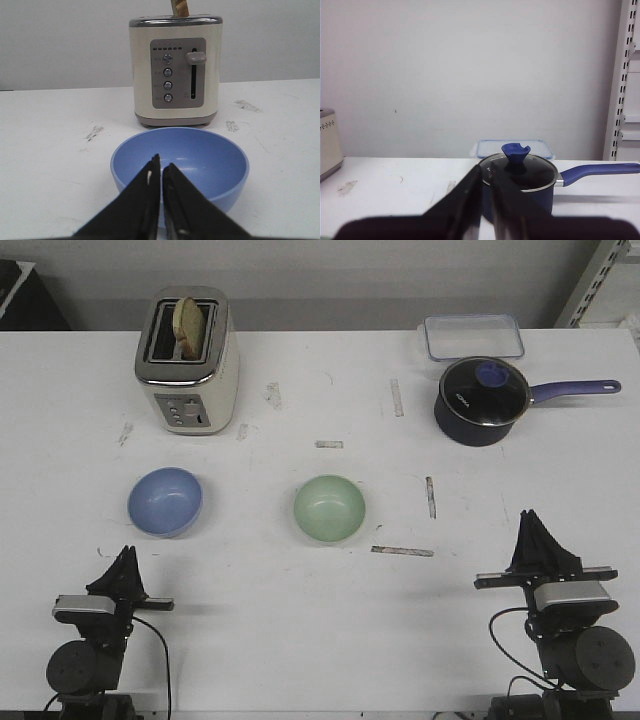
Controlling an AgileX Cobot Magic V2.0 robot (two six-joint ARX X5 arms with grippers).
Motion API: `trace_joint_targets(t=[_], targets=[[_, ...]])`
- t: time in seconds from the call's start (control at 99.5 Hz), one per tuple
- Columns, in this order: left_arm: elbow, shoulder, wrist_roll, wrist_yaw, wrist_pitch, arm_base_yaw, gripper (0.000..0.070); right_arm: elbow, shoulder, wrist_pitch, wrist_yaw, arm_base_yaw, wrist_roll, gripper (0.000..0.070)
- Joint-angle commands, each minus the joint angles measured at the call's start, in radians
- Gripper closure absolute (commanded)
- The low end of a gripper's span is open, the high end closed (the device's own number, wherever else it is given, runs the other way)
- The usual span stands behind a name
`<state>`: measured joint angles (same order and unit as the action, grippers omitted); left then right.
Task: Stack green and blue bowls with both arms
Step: 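Reach the left gripper forward and grasp the light blue bowl rim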
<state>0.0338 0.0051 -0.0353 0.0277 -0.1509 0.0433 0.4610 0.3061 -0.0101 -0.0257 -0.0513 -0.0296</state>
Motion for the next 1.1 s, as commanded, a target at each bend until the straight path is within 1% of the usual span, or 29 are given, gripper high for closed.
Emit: trace_joint_targets(t=[0.0,0.05,0.11,0.161,0.321,0.583,0.703,0.884,1.095], targets=[[-0.021,-0.002,0.002,0.003,-0.024,0.000,0.0699,0.002,0.000,0.011,0.000,-0.001,0.006,0.0687],[-0.020,-0.002,0.013,0.003,-0.031,0.000,0.0699,0.002,0.000,0.010,0.000,-0.001,0.005,0.0687],[-0.013,-0.002,0.057,0.003,-0.035,0.000,0.0699,0.002,0.000,0.010,0.000,-0.001,0.005,0.0687],[-0.002,0.000,0.077,0.003,-0.034,0.000,0.0699,0.002,0.000,0.011,0.000,-0.001,0.006,0.0687],[0.050,0.020,0.077,0.003,-0.019,0.000,0.0699,0.002,0.000,0.010,0.000,-0.001,0.006,0.0687],[0.225,0.148,0.077,0.003,0.124,0.000,0.0699,0.002,0.000,0.010,0.000,-0.001,0.006,0.0687],[0.311,0.257,0.077,0.003,0.161,0.000,0.0699,0.002,0.000,0.010,0.000,-0.001,0.006,0.0687],[0.446,0.477,0.077,0.003,0.198,0.000,0.0699,0.002,0.000,0.010,0.000,-0.001,0.005,0.0687],[0.629,0.753,0.077,0.002,0.302,0.001,0.0699,0.002,0.000,0.010,0.000,-0.001,0.006,0.0687]])
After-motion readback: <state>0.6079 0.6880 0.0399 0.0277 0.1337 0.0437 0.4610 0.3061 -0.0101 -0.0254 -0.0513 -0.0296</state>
